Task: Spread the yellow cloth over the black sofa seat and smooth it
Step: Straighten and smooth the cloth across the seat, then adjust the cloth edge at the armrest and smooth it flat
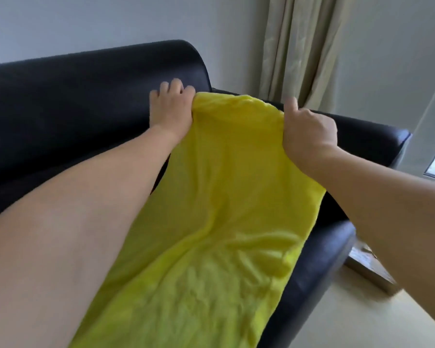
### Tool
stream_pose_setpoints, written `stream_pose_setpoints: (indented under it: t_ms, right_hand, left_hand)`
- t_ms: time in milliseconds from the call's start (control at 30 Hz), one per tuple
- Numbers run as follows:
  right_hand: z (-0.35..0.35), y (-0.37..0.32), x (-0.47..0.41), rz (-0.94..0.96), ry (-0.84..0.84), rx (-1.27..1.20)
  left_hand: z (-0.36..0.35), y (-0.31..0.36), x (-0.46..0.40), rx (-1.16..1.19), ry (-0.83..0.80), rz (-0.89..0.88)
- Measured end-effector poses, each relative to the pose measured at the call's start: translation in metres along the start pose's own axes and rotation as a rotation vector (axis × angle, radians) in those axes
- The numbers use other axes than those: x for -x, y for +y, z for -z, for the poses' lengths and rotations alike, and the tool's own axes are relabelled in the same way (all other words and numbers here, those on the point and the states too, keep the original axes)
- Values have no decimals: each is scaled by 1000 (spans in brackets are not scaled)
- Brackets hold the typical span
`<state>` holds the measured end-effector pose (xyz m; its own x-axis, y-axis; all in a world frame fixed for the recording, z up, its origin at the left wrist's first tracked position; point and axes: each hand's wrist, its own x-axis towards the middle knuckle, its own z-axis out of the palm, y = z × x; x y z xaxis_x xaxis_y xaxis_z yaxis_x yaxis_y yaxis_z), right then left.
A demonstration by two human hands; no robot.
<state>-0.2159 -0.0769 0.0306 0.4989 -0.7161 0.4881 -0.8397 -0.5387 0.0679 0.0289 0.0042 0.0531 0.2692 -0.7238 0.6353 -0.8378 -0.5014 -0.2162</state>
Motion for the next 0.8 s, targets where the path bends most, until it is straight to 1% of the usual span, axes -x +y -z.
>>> stream_pose_setpoints:
  t_ms: [67, 167, 233, 300, 367, 400, 433, 467, 500, 533, 567, 600, 633, 667, 700, 733, 800]
  right_hand:
    - [31, -17, 16, 82, 5, 85]
    - [77, -58, 65, 280, -102, 138]
    - [104, -94, 109, 370, -258, 95]
    - [120, -130, 153, 388, -465, 6]
    - [126, -166, 199, 409, -625, -32]
    - [126, -181, 219, 415, -689, -51]
    - [123, -195, 240, 411, -757, -60]
    - [120, -207, 259, 406, -838, -56]
    - [117, -220, 276, 401, -927, -43]
    - [113, -230, 290, 389, -1005, -24]
    - [109, -235, 298, 375, -1058, -19]
    - [106, -241, 307, 353, -1096, -28]
    - [103, -243, 311, 322, -1105, -72]
    - [100, -243, 317, 279, -1116, -130]
    - [97, -241, 322, 244, -1123, -191]
    - [93, -237, 327, 223, -1113, -239]
    - [89, -231, 337, 160, -1073, -353]
  left_hand:
    - [31, -30, 7, 60, -64, -42]
    - [79, -81, 51, 79, -195, -124]
    - [106, -117, 102, 43, -261, -154]
    - [122, -150, 163, 3, -282, -164]
    - [122, -183, 227, -112, -342, -166]
    - [117, -197, 257, -211, -419, -146]
    - [112, -210, 287, -299, -545, -91]
    - [106, -219, 316, -349, -703, -6]
    - [101, -227, 343, -350, -857, 88]
    - [96, -228, 363, -290, -954, 168]
    - [92, -222, 375, -192, -1007, 239]
    - [90, -215, 388, -57, -1033, 315]
    - [91, -203, 393, 82, -1022, 397]
    - [92, -190, 400, 200, -1001, 470]
    - [93, -179, 404, 271, -957, 531]
    - [96, -166, 409, 293, -892, 553]
    - [101, -142, 418, 347, -701, 481]
